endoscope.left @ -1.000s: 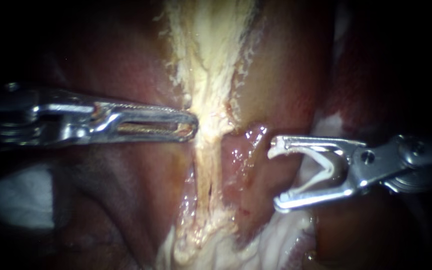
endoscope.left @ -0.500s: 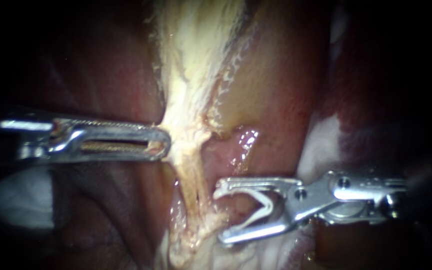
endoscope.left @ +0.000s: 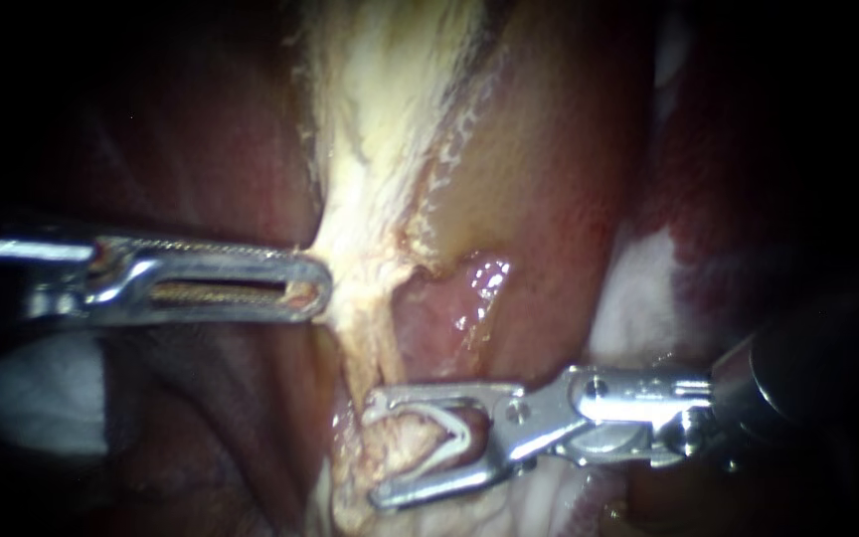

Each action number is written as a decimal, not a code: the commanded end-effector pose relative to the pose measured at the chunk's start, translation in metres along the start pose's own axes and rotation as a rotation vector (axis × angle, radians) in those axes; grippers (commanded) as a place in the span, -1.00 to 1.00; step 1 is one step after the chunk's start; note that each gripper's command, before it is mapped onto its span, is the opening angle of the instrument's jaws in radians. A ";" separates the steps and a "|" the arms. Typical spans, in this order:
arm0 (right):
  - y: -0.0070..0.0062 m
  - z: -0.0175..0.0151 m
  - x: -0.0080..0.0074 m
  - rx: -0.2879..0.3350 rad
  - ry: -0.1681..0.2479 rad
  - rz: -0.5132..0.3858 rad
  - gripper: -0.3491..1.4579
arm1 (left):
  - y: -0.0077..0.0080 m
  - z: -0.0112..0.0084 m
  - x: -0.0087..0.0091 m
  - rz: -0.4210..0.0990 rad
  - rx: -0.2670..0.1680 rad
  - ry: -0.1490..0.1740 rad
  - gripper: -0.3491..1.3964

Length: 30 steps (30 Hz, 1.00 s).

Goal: Clipping first clip left tube

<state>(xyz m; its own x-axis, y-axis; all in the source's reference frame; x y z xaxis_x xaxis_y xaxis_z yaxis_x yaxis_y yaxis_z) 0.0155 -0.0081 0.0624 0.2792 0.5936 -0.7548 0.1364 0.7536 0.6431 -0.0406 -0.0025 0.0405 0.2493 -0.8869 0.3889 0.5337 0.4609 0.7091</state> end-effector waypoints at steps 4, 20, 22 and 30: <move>0.0003 -0.0002 0.0001 0.000 0.001 0.002 0.05 | -0.0004 -0.0003 0.0000 0.000 -0.001 0.000 -1.00; 0.0021 0.0004 0.0003 -0.021 -0.003 0.015 0.05 | -0.0024 -0.0012 -0.0006 -0.005 0.000 0.001 -1.00; 0.0021 0.0008 0.0004 -0.024 -0.003 0.008 0.05 | -0.0025 -0.0012 -0.0007 -0.005 -0.001 0.001 -1.00; 0.0018 0.0019 0.0007 0.018 -0.002 -0.001 0.05 | -0.0025 -0.0011 -0.0007 -0.005 -0.001 0.001 -1.00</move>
<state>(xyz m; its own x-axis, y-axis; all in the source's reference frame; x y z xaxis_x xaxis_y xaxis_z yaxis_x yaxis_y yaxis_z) 0.0179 -0.0070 0.0632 0.2811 0.5903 -0.7567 0.1634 0.7475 0.6438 -0.0412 -0.0030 0.0378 0.2475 -0.8893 0.3846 0.5356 0.4564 0.7106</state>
